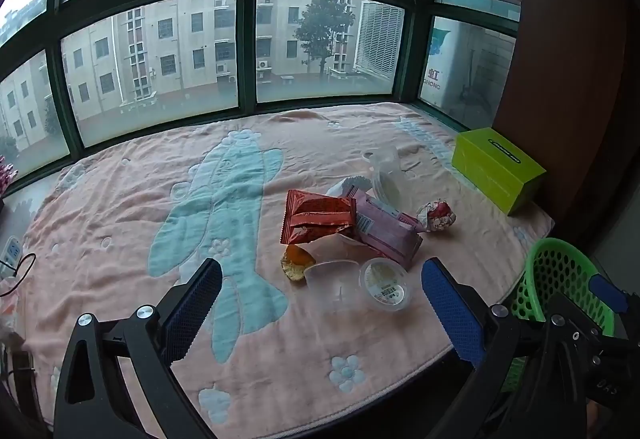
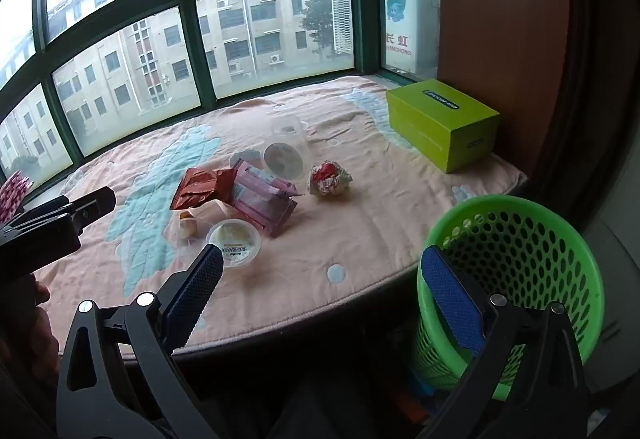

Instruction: Collect trash

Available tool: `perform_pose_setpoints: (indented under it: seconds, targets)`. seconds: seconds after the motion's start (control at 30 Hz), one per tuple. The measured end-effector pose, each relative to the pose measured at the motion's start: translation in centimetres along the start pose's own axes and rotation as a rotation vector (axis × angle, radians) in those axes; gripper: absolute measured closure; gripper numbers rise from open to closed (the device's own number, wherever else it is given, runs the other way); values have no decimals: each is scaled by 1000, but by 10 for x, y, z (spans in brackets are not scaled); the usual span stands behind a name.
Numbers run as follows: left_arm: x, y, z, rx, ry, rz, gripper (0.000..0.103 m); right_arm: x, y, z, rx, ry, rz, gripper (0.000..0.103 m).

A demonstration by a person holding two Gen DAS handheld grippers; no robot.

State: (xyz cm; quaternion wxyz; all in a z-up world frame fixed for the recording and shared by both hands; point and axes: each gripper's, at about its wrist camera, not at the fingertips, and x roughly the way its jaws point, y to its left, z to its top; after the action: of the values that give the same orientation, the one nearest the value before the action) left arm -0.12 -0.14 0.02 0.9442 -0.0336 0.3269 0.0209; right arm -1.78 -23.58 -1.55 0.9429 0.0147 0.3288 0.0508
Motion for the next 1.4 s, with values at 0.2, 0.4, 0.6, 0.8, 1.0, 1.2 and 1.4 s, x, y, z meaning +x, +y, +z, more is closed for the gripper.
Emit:
perform_pose_setpoints:
  seconds: [0.2,0.4,0.6,0.8,1.0,1.2,1.4]
  targets:
    - [1,-3,0,-6,7,-10,6,0,0,-1,2,2,3,5]
    - [0,-4,-1,-8,4,-8,6,0,0,-1,2,2,1,5]
    - [3,5,-1,-21,12,-9,6,0,0,-1,2,2,2,5]
    - [4,5,-2,-22,12,-8,6,0,0,-1,3,2,3,5]
    - [6,7,-4,-25,15,-6,6,1,0,-2,3,4,2,5]
    - [7,8,-4,-31,23,-7,6,2,0,-2,4,5,3,5]
    - [8,8,-3,-32,23,-8,6,3,-1,-2,6,6,4,5]
